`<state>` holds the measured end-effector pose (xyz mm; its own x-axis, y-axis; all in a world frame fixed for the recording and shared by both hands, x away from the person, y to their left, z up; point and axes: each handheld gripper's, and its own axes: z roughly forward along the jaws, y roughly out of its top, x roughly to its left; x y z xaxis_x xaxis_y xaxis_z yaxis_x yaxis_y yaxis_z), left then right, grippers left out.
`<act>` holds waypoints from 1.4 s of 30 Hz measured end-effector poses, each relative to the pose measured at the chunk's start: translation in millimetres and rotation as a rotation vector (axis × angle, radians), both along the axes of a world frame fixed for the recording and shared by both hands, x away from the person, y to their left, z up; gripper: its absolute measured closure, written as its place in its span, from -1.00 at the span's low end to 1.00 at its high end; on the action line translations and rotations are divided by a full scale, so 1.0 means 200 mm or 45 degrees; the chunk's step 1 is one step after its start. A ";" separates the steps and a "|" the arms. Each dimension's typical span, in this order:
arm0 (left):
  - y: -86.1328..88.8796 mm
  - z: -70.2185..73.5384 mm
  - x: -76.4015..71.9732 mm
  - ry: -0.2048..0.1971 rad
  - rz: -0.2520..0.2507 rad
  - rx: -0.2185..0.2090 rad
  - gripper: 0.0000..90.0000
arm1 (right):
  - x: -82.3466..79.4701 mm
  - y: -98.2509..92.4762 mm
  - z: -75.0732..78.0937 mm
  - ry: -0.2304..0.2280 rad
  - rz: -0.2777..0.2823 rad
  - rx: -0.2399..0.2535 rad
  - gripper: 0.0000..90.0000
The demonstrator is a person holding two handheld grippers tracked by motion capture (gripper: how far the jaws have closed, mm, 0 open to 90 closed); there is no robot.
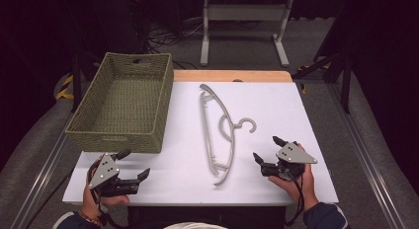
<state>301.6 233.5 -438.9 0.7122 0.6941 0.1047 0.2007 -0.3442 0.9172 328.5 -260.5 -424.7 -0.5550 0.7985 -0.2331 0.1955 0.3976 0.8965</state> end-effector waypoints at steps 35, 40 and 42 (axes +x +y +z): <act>-0.10 -0.07 0.03 0.103 -0.138 0.135 -0.73 | 0.32 0.33 -0.01 0.498 0.060 -0.065 -0.10; -0.11 -0.07 0.03 0.112 -0.144 0.136 -0.73 | 0.43 0.37 -0.04 0.580 0.001 -0.066 -0.07; -0.11 -0.07 0.03 0.117 -0.157 0.148 -0.73 | 0.48 0.37 -0.05 0.604 -0.027 -0.042 -0.01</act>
